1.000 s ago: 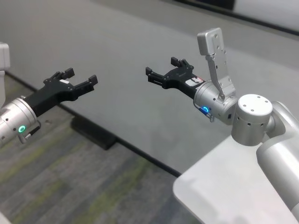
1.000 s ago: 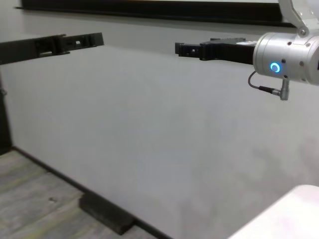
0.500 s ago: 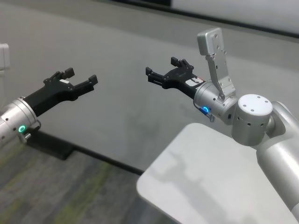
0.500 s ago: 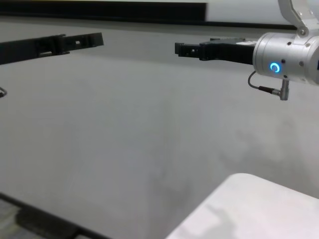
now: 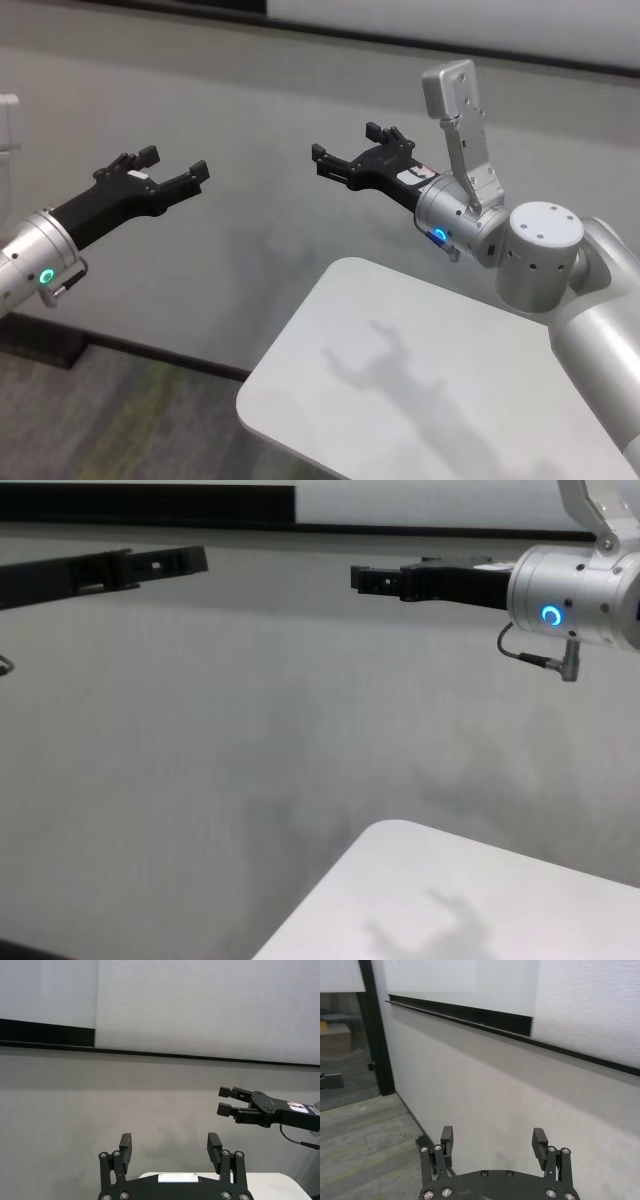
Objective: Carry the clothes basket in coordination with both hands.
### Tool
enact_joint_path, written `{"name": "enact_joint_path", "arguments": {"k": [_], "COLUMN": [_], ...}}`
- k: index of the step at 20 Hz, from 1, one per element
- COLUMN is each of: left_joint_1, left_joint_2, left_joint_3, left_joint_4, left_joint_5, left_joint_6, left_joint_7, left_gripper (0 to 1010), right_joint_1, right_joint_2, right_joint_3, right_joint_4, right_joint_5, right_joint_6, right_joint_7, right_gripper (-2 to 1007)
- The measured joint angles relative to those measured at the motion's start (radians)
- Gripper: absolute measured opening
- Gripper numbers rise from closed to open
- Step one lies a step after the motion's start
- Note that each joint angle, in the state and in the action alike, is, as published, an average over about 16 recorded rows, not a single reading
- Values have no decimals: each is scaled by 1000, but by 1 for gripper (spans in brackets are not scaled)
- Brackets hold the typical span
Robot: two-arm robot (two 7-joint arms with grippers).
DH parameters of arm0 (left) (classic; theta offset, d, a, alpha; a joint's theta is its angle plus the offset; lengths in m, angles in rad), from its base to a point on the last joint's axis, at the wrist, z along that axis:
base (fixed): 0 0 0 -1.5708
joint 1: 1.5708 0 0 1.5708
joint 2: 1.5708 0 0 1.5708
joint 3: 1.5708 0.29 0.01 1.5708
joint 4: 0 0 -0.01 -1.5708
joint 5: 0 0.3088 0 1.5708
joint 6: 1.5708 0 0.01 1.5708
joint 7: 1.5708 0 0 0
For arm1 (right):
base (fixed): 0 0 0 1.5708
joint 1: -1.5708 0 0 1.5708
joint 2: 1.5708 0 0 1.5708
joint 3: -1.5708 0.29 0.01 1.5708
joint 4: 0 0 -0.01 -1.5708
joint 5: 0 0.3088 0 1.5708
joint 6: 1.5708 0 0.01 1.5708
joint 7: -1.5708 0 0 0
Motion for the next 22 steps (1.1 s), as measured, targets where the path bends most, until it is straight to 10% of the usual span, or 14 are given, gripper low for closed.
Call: {"name": "enact_joint_path", "arguments": {"k": [22], "left_joint_1": [0], "left_joint_2": [0], "left_joint_3": [0], "left_joint_4": [0], "left_joint_5": [0], "left_joint_6": [0], "left_joint_7": [0], "left_gripper": [1000], "right_joint_1": [0], "right_joint_2": [0], "right_joint_3": [0], "right_joint_4": [0], "right_joint_5": [0], "right_joint_6": [0], "right_joint_7": [0], "right_gripper": [1001]}}
